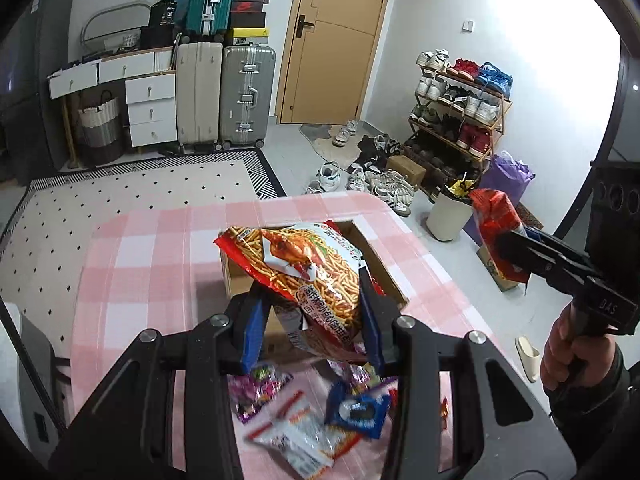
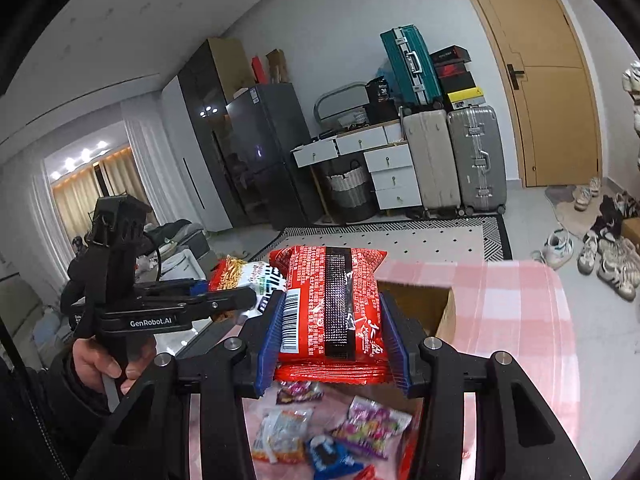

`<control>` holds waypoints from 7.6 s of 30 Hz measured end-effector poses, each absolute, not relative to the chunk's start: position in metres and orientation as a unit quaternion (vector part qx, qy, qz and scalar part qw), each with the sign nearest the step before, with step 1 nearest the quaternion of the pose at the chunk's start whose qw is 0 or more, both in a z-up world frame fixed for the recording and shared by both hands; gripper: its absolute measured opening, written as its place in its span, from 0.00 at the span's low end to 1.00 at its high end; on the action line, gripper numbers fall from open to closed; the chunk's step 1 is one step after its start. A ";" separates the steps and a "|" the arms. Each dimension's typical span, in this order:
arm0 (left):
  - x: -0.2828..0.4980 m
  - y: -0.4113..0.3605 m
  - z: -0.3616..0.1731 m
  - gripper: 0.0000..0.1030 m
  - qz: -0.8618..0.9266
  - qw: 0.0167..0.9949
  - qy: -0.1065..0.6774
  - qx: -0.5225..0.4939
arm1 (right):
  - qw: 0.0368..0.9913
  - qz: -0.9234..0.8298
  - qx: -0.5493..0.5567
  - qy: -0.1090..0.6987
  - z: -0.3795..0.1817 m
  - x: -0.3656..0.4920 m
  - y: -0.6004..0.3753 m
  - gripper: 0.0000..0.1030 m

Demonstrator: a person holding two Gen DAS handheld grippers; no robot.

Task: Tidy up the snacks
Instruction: 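Lift both held packets and carry them over the cardboard box, then open both grippers to drop the packets into the box, then lower the left gripper onto the clear-wrapped cream bun and close it, then grasp the red Oreo pack with the right gripper while the left gripper holds the bun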

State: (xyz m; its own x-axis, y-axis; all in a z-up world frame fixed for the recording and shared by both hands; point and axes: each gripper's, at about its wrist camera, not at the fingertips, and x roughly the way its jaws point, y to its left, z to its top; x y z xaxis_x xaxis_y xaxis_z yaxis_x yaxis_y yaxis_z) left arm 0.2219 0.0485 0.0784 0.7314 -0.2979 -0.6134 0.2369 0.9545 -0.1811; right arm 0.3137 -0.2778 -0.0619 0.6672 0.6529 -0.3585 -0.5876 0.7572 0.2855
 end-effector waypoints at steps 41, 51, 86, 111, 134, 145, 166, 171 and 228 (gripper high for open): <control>0.322 0.018 -0.014 0.79 -0.113 0.915 0.388 -0.008 | 0.914 0.284 0.068 0.282 -0.156 0.423 -0.245 0.84; 0.255 0.018 0.023 0.80 -0.104 0.925 0.364 -0.014 | 0.929 0.279 0.075 0.232 -0.124 0.350 -0.272 0.90; 0.042 -0.014 0.032 0.99 -0.133 0.926 0.354 -0.013 | 0.955 0.238 0.036 0.175 -0.115 0.120 -0.292 0.99; 0.056 -0.072 -0.116 0.99 -0.267 0.823 0.481 0.140 | 0.945 0.228 0.079 0.223 -0.165 0.108 -0.325 0.99; 0.086 -0.096 -0.143 0.57 -0.335 0.767 0.514 0.186 | 0.939 0.203 0.107 0.254 -0.202 0.122 -0.350 0.99; 0.076 -0.079 -0.132 0.57 -0.319 0.784 0.506 0.165 | 0.939 0.205 0.102 0.258 -0.200 0.120 -0.347 0.99; 0.054 -0.008 -0.126 0.58 -0.234 0.836 0.496 0.037 | 0.897 0.231 0.117 0.359 -0.257 0.182 -0.302 0.99; 0.053 0.004 -0.122 0.58 -0.200 0.849 0.488 0.026 | 0.887 0.227 0.117 0.384 -0.272 0.203 -0.284 0.99; 0.021 0.004 -0.085 0.58 -0.138 0.892 0.426 0.065 | 0.869 0.224 0.128 0.422 -0.298 0.206 -0.278 0.22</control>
State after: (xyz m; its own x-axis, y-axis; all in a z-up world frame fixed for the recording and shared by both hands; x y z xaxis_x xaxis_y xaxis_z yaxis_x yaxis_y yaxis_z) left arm 0.0208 0.0036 -0.0845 0.6000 -0.1897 -0.7772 0.3011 0.9536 -0.0003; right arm 0.2055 -0.2779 -0.2979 0.5432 0.4971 -0.6766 -0.2815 0.8670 0.4111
